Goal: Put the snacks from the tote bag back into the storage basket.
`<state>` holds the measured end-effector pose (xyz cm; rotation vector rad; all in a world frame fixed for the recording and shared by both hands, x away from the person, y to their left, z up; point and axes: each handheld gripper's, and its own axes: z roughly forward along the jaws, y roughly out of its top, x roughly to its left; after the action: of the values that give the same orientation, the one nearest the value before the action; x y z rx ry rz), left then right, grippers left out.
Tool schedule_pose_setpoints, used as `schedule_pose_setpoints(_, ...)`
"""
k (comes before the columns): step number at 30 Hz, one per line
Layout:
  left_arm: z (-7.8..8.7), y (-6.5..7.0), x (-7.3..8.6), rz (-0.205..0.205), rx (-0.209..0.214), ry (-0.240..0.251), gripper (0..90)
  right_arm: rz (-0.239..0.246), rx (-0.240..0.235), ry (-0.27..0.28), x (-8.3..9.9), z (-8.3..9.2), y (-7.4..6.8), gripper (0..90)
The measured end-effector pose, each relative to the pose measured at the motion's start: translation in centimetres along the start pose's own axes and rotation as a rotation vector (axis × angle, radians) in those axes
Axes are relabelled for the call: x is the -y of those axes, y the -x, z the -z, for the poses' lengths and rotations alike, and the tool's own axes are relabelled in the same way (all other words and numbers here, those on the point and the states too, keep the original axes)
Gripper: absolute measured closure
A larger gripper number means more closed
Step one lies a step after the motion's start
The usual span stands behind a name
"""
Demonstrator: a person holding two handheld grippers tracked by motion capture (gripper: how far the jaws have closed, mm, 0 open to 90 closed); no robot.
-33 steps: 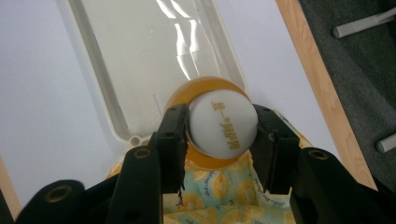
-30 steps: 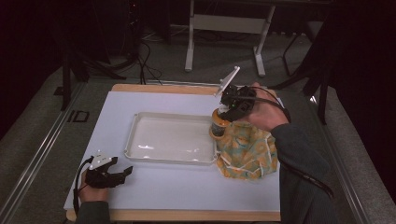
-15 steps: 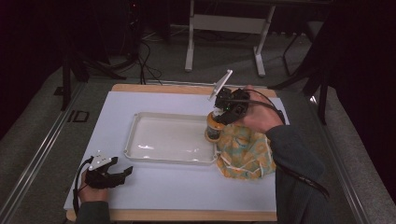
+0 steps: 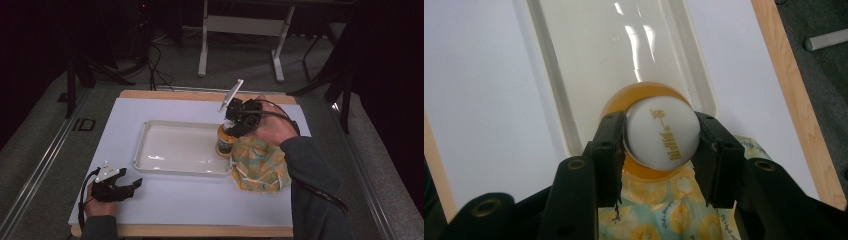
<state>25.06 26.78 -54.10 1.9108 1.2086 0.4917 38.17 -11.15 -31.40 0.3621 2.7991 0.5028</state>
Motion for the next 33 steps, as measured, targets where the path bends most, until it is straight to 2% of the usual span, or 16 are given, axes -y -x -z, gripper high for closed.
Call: schedule_pose_setpoints(33, 0.0, 0.0, 0.0, -0.002, 0.004, -0.003, 25.2, 0.025, -0.045, -0.013, 0.0, -2.1, -1.1, 58.8)
